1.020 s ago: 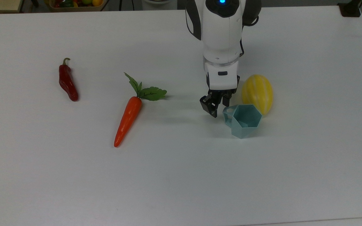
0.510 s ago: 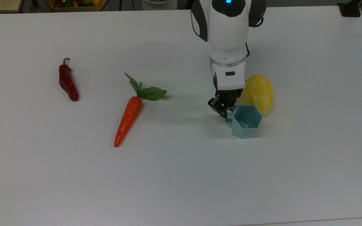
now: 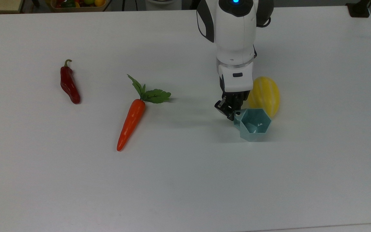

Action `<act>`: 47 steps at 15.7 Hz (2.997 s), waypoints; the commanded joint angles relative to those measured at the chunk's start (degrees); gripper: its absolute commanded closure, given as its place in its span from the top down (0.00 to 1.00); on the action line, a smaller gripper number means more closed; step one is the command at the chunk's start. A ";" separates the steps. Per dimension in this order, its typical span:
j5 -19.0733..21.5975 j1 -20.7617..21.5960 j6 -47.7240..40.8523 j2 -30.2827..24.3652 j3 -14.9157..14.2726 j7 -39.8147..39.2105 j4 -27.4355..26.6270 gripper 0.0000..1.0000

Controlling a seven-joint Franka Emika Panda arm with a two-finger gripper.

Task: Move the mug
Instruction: 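Lower the gripper onto the mug rim and close it, then lift the teal mug and carry it away from the melon, then lower the mug onto the table beside the carrot leaves and release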

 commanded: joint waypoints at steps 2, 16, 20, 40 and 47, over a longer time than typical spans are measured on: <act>-0.70 -1.23 0.32 -2.83 0.84 1.78 -0.37 0.00; 1.67 -6.77 -22.16 -28.49 0.22 12.66 -7.92 0.00; 1.68 -7.04 -25.60 -36.83 -2.15 17.68 -15.21 0.00; -9.92 -9.15 -24.58 -47.93 -11.29 33.93 -39.91 0.00; -14.06 -10.38 -8.83 -42.05 -13.66 39.04 -45.02 0.00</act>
